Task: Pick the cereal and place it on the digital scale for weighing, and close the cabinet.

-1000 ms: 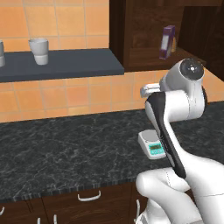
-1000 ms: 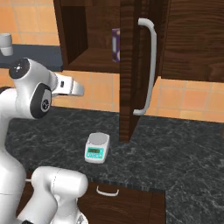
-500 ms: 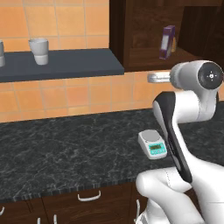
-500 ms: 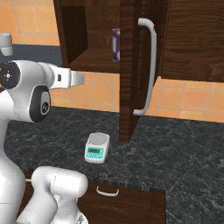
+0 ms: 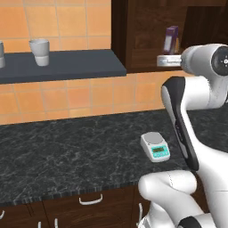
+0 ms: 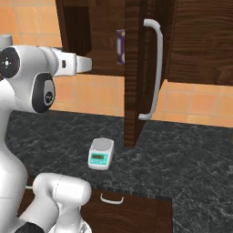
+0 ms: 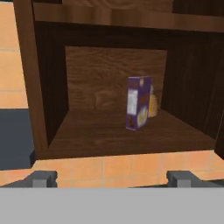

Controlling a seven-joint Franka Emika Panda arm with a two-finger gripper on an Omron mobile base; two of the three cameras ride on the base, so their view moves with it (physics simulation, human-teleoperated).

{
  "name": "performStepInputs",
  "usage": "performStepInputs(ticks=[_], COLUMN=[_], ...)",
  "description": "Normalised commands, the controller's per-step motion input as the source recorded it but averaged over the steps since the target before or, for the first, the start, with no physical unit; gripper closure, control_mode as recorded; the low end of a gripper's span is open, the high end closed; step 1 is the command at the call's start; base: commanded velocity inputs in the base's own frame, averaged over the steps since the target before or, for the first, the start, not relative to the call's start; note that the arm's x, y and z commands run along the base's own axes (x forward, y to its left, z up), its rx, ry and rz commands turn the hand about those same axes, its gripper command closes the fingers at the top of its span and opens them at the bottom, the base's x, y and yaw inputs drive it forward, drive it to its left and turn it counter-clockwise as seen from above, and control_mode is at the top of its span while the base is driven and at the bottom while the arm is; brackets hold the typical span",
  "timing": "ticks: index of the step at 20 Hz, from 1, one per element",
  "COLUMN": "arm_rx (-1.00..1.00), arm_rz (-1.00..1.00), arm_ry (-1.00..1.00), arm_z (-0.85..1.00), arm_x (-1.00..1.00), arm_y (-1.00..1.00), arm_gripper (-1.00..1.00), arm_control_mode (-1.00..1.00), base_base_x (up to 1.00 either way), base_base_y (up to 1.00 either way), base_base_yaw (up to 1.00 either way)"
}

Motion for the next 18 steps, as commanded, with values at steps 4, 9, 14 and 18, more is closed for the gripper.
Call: performStepInputs(ticks=[4, 9, 14, 18], arm_rx=[0.01, 0.00, 0.00, 0.00], arm_rz=[0.00, 0.00, 0.00, -0.01], arm_ry=[-0.02, -0.02, 0.00, -0.02], arm_z=[0.51, 0.32, 0.20, -0.02], arm_x=[0.00, 0.06, 0.12, 0.05], arm_y=[-0.26, -0.21, -0.13, -0.06], arm_gripper=[-1.00, -1.00, -1.00, -1.00], arm_control_mode=[-1.00, -1.00, -1.00, -1.00], base_base_x=[0.00, 0.00, 0.00, 0.00], base_base_y=[0.00, 0.00, 0.00, 0.00], base_base_yaw=[0.00, 0.00, 0.00, 0.00])
